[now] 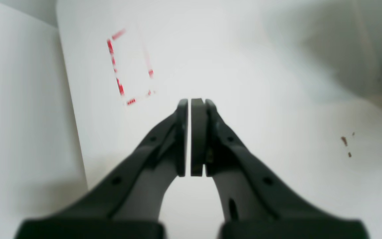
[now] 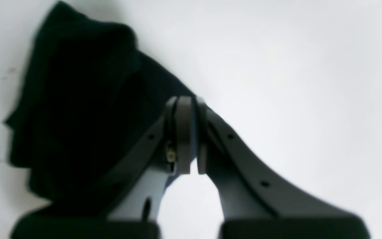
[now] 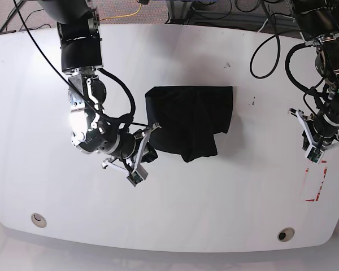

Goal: Layout the t-shirt on the table in an organized manner, then fold the t-shirt properly
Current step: 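Release the shirt with the left gripper and raise it away, then press the folded shirt bundle down with the right gripper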

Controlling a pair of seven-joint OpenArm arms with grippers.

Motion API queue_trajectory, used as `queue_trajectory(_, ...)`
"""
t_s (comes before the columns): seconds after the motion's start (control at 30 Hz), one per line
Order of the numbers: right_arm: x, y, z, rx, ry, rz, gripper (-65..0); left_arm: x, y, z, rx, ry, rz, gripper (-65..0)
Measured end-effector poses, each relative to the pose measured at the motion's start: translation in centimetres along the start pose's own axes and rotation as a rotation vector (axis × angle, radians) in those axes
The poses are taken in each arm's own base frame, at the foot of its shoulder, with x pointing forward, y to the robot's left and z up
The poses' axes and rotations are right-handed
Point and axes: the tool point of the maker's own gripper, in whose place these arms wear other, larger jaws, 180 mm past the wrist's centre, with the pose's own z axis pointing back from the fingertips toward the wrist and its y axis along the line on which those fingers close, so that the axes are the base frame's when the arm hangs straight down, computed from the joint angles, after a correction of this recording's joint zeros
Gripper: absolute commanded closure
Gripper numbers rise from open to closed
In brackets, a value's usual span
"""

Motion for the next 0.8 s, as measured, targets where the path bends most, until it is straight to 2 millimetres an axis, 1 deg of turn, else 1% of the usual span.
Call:
queue_trajectory(0.17,-0.1,0.0,-0.5,-0.036,0.019,0.017,-3.0,0.0,-0.1,0.0,-0.005,-0.003,0.002,0.0)
queue_trajectory(0.33,-0.3,1.1,-1.3,-0.052,0.034,0.024,-3.0,-1.1,-0.8,0.0,-0.019,0.024,0.001,0.0)
queue_trajectory(0.47,-0.4,2.7,-2.3,-0.062,0.065,0.073,-3.0,-1.1,-0.7,0.0,-0.018,0.024,0.000,0.0)
queue_trajectory(0.57,-0.4,4.6,-3.1,-0.040,0.075,0.120,-3.0,-1.4,-1.0,0.0,-0.026,0.029,0.001,0.0)
queue_trajectory(0.67,-0.4,6.4,-3.7,-0.013,0.064,0.138,-3.0,-1.9,-1.3,0.0,-0.030,0.044,0.000,0.0)
queue_trajectory(0.8,-0.8,8.2,-4.1,0.019,0.075,0.142,-3.0,-1.8,-1.1,0.0,-0.026,0.041,0.001,0.0)
